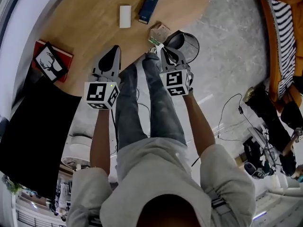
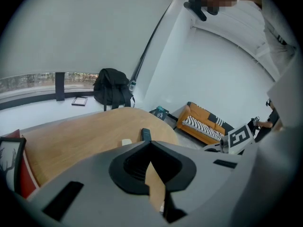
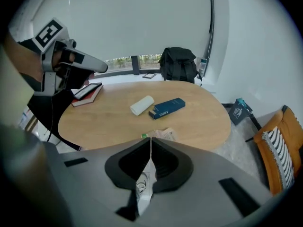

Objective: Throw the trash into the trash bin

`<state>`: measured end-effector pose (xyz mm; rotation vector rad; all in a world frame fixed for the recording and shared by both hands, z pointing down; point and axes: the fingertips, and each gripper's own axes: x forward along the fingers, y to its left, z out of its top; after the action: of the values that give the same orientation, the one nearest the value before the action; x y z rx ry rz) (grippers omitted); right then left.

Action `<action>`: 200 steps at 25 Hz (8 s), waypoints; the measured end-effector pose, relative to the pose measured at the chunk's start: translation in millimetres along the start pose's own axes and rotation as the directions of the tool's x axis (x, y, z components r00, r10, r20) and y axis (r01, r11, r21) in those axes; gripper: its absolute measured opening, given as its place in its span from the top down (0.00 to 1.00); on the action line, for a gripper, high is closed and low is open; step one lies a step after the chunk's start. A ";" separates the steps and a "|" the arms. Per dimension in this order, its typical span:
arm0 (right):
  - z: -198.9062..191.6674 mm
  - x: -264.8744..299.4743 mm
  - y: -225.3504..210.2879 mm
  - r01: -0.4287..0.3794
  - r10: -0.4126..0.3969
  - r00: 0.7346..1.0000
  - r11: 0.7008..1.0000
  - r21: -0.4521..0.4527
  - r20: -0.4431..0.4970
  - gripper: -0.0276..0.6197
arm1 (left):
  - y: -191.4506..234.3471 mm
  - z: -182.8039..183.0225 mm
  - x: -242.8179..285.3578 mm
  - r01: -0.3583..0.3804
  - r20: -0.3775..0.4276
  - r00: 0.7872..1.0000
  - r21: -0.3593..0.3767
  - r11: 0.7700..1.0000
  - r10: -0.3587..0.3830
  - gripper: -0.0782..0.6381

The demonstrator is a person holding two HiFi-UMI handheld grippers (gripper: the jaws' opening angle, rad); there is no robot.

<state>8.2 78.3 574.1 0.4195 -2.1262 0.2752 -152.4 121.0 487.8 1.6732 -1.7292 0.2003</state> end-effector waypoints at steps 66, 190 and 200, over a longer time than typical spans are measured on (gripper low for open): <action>-144.7 -21.5 -153.5 0.406 -0.364 0.888 0.335 0.850 -0.281 0.52 | -74.1 2.5 62.9 0.211 -0.154 0.970 0.131 0.969 -0.190 0.87; -46.1 -17.8 -100.4 0.143 -0.231 0.973 0.640 0.755 0.012 0.77 | -121.9 27.1 54.3 0.277 -0.107 0.960 0.196 0.941 -0.260 0.87; -171.0 -62.8 -112.2 0.293 -0.322 0.934 0.448 0.844 -0.154 0.74 | -201.5 2.6 78.5 0.451 -0.236 0.888 0.281 0.847 -0.394 0.87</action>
<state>214.9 47.4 620.0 1.3957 -1.7274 1.1472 39.7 25.8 459.2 2.1701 -1.2035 0.4283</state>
